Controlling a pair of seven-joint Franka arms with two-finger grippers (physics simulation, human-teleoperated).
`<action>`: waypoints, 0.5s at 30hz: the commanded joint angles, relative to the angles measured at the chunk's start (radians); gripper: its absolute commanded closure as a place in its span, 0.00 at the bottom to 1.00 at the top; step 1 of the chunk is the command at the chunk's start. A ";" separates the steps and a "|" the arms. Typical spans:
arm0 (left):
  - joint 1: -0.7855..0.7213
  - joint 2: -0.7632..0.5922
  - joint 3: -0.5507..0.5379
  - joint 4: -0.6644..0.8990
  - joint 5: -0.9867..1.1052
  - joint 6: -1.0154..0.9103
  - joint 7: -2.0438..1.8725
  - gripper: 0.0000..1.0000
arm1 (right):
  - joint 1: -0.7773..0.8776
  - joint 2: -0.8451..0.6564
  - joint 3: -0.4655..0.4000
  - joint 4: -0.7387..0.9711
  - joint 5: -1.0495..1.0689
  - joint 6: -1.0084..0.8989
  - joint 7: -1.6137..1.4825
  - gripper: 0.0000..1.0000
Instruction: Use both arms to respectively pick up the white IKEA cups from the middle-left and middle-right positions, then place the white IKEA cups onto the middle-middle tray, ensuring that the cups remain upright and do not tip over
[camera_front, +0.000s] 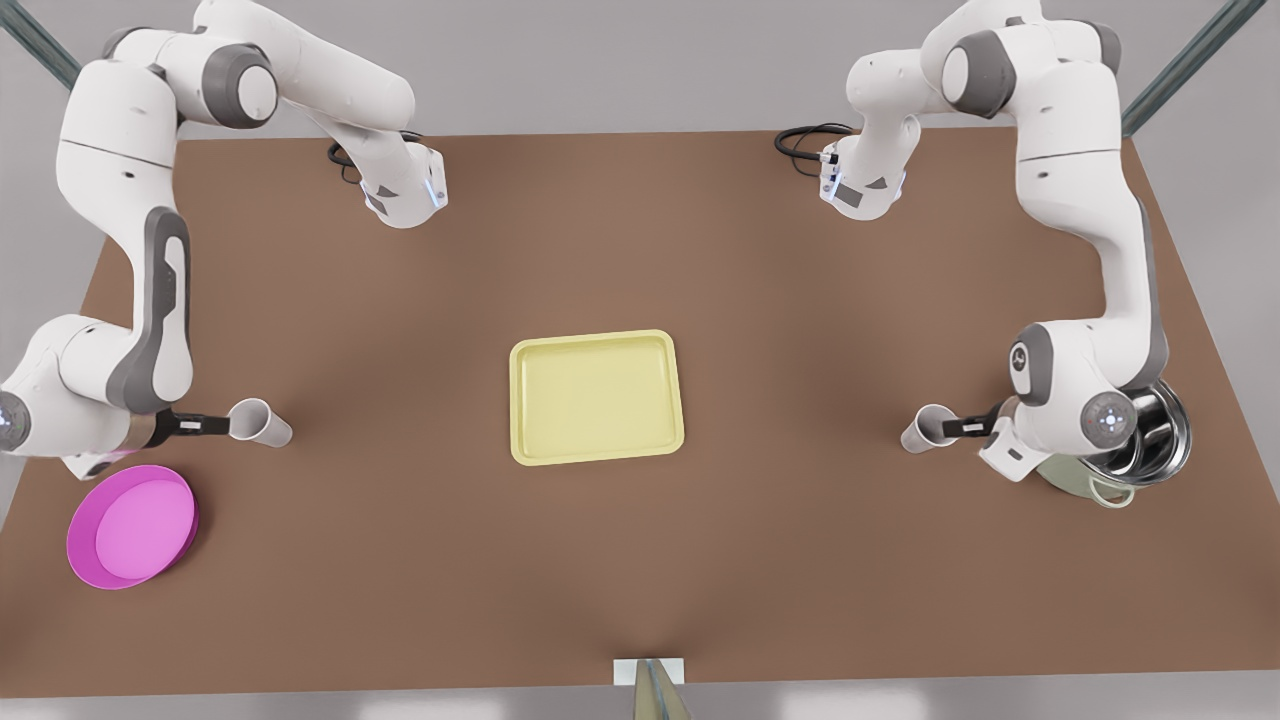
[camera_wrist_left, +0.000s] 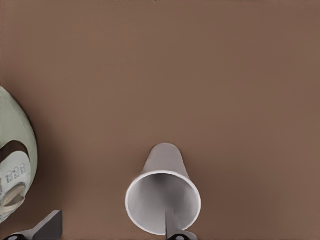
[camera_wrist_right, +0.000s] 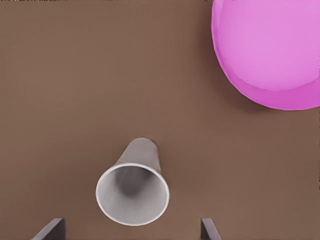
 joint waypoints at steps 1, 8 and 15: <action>0.004 0.004 0.002 -0.008 0.000 0.090 -0.055 0.00 | -0.007 -0.016 0.000 -0.055 -0.003 0.263 -0.209 0.00; 0.016 0.064 0.002 -0.069 -0.001 0.176 -0.060 0.00 | -0.062 -0.068 0.002 -0.306 0.008 0.530 -0.209 0.00; 0.016 0.070 0.001 -0.068 -0.176 0.113 -0.080 0.63 | -0.082 -0.033 0.002 -0.366 0.011 0.598 -0.208 0.00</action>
